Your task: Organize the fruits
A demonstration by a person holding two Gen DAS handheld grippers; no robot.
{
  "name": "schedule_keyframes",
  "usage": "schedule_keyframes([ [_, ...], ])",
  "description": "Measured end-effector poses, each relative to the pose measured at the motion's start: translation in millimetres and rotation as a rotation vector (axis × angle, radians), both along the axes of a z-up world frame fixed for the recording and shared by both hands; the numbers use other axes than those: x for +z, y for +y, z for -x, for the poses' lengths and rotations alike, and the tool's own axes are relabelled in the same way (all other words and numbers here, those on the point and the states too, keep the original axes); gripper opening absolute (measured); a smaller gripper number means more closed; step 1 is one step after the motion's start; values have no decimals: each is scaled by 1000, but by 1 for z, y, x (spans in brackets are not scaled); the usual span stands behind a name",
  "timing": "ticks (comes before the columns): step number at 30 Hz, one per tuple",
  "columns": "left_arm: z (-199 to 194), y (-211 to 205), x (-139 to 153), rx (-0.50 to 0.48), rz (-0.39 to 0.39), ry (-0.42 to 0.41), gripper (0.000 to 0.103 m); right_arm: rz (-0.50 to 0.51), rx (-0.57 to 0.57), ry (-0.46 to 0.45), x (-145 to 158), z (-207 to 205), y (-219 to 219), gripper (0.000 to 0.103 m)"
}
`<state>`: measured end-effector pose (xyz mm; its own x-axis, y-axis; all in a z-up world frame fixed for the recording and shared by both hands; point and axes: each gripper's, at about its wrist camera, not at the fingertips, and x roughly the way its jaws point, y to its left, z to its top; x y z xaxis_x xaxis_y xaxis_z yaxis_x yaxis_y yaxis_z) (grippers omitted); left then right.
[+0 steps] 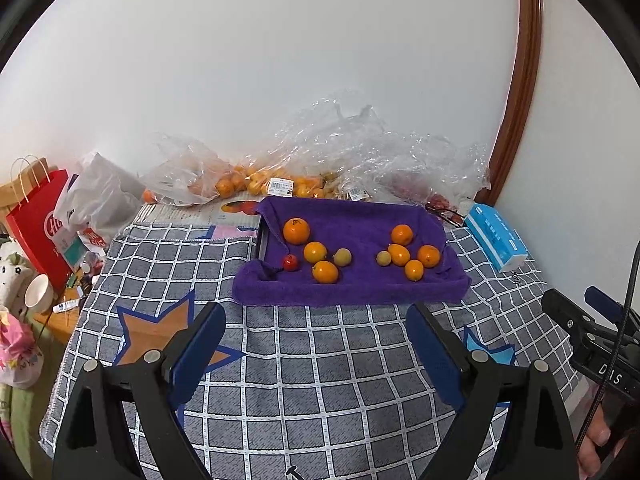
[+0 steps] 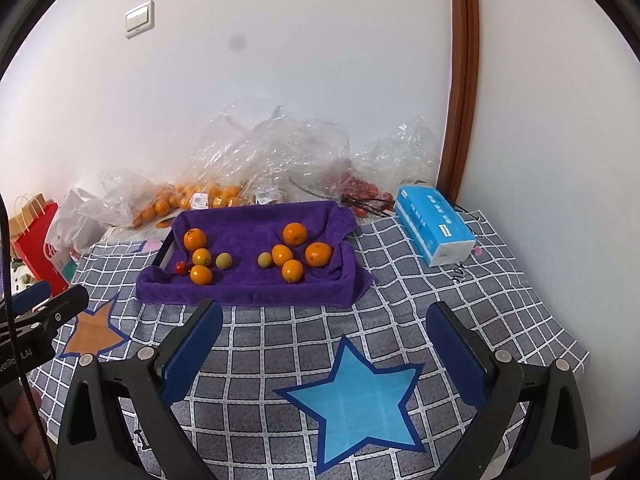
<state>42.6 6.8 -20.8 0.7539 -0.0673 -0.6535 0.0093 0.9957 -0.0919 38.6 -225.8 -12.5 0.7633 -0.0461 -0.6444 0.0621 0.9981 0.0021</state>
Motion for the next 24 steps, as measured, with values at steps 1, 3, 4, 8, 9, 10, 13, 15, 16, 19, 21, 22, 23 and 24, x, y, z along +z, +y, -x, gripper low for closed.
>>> schedule_keyframes([
  [1, 0, 0, 0, -1, -2, 0, 92, -2, 0, 0, 0, 0, 0, 100],
  [3, 0, 0, -1, 1, -3, 1, 92, -3, 0, -1, 0, 1, 0, 100],
  [4, 0, 0, -1, 0, -3, 1, 92, -2, 0, -1, 0, 1, 0, 100],
  [8, 0, 0, -1, 2, -5, 2, 92, -2, 0, 1, 0, 1, -1, 100],
  [9, 0, -1, -1, 1, -4, 2, 92, -3, -1, 0, 0, 2, -1, 100],
  [10, 0, -1, -1, 1, -3, 1, 92, -3, -2, -2, 1, 2, -1, 100],
  [13, -1, -1, -1, 2, -2, 2, 92, -3, -1, -2, 1, 1, -2, 100],
  [15, -1, -1, -1, 1, -5, 1, 92, -2, -3, -2, 1, 1, -1, 100],
  [16, -1, -1, -1, 1, -4, 2, 92, -4, -2, -2, 1, 1, -2, 100],
  [19, -1, -1, -1, 1, -4, 3, 92, -4, -2, -2, 1, 2, -1, 100],
  [21, 0, -1, -1, 2, -5, 3, 92, -3, -2, -2, 1, 2, -2, 100],
  [22, 0, -1, -1, 2, -4, 3, 92, -3, -2, -2, 1, 2, -2, 100],
  [23, 0, -1, -1, 2, -5, 3, 92, -4, -2, -3, 1, 2, -2, 100],
  [24, 0, -1, -1, 3, -6, 3, 92, -4, -2, -3, 1, 2, -2, 100],
])
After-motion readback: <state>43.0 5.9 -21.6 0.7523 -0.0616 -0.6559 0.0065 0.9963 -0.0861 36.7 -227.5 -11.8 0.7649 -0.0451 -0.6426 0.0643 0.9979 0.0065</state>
